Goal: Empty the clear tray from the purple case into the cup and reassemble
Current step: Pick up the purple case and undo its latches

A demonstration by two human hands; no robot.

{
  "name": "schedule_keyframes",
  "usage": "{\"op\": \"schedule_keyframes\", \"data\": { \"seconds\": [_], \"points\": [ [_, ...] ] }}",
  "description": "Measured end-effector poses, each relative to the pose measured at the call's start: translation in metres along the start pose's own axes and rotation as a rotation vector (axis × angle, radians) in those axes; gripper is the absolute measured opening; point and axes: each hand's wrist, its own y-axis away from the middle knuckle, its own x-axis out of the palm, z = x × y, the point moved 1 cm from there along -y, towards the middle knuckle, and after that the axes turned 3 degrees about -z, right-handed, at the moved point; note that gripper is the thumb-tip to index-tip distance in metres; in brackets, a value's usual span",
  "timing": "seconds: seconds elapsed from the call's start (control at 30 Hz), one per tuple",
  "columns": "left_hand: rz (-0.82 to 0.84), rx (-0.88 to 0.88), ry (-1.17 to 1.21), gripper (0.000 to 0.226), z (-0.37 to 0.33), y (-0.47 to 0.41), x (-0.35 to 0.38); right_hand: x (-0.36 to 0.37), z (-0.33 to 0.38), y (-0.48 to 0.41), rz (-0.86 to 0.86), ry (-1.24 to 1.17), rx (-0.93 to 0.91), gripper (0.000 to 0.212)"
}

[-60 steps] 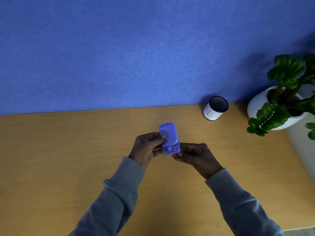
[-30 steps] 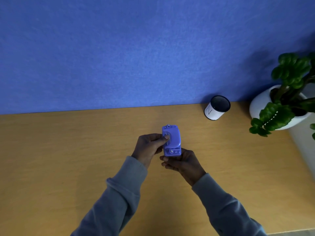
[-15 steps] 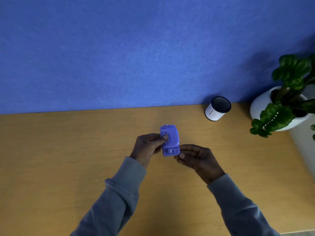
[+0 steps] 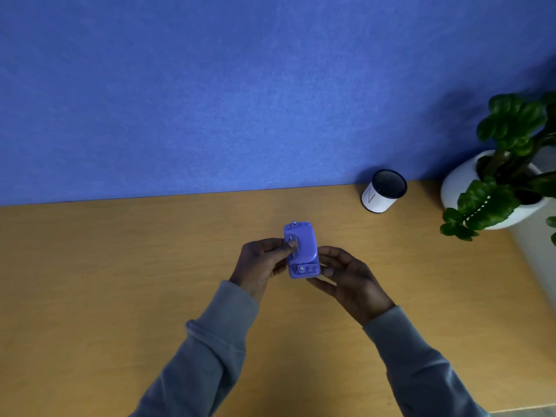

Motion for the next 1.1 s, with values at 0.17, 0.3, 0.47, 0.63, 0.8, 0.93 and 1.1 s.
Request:
{"op": "schedule_keyframes", "data": {
  "seconds": [0.17, 0.3, 0.47, 0.63, 0.8, 0.93, 1.1],
  "points": [
    [0.049, 0.032, -0.054, 0.027, -0.001, 0.007, 0.012, 0.034, 0.003, -0.018, 0.021, -0.396, 0.104, 0.052],
    [0.06, 0.052, -0.028, 0.01, -0.003, 0.013, 0.019, 0.05, 0.002, -0.028, -0.023, -0.558, 0.158, 0.054],
    [0.015, 0.074, -0.106, 0.008, -0.004, 0.017, 0.02, 0.053, -0.003, -0.03, -0.008, -0.616, 0.136, 0.043],
    [-0.008, 0.098, -0.155, 0.007, -0.006, 0.02, 0.021, 0.05, -0.005, -0.031, -0.018, -0.616, 0.143, 0.043],
    [-0.049, 0.169, -0.269, 0.007, -0.009, 0.022, 0.018, 0.046, -0.007, -0.031, -0.049, -0.602, 0.149, 0.042],
    [-0.278, 0.38, -0.546, 0.014, -0.014, 0.029, 0.016, 0.045, -0.008, -0.033, -0.103, -0.643, 0.166, 0.043],
    [-0.4, 0.566, -0.652, 0.041, -0.018, 0.043, 0.037, 0.049, -0.008, -0.037, -0.1, -0.646, 0.177, 0.039]
  ]
}}
